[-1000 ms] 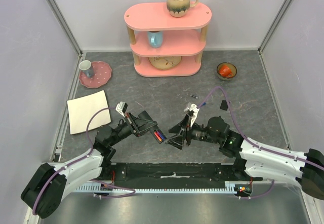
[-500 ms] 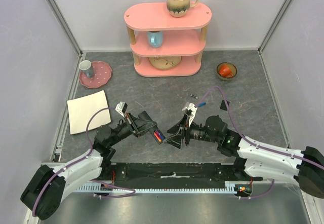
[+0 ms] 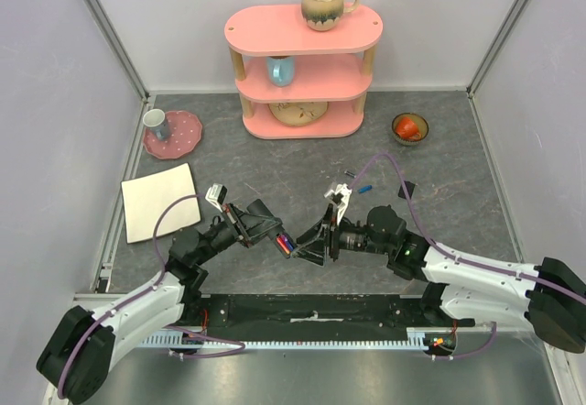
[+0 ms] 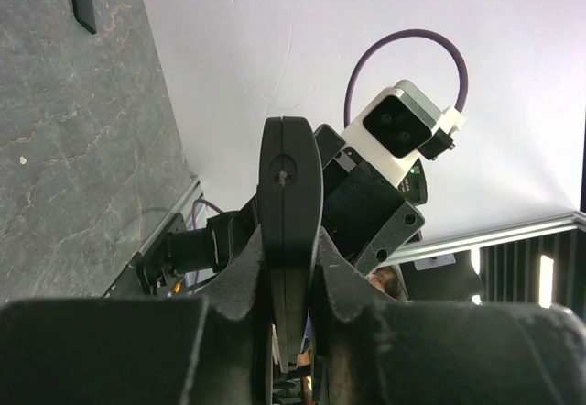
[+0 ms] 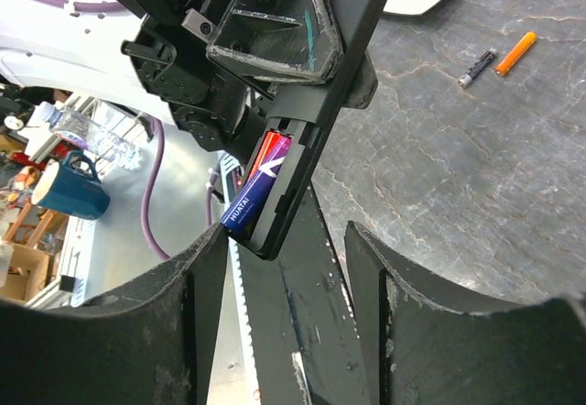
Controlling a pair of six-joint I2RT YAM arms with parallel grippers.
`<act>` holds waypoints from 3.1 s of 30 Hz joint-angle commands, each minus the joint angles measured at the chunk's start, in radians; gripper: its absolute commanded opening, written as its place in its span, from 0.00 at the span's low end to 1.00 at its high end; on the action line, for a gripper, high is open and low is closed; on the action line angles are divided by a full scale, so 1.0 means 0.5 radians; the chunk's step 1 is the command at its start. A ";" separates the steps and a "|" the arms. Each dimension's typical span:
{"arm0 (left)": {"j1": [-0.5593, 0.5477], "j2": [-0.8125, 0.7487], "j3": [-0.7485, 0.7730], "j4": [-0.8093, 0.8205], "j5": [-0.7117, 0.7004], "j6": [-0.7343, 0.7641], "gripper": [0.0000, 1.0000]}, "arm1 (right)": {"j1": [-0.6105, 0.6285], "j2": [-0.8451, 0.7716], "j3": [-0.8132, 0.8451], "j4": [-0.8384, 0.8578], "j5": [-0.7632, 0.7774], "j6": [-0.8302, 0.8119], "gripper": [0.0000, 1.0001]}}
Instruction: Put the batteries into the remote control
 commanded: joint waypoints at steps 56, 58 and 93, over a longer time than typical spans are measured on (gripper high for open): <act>-0.027 -0.145 -0.038 -0.023 0.052 0.047 0.02 | -0.205 0.203 0.243 -0.184 -0.542 0.213 0.69; -0.027 -0.142 -0.038 -0.026 0.049 0.050 0.02 | -0.205 0.191 0.243 -0.196 -0.545 0.216 0.70; -0.030 -0.087 -0.032 -0.017 0.092 0.096 0.02 | -0.211 0.381 0.439 -0.206 -0.490 0.357 0.65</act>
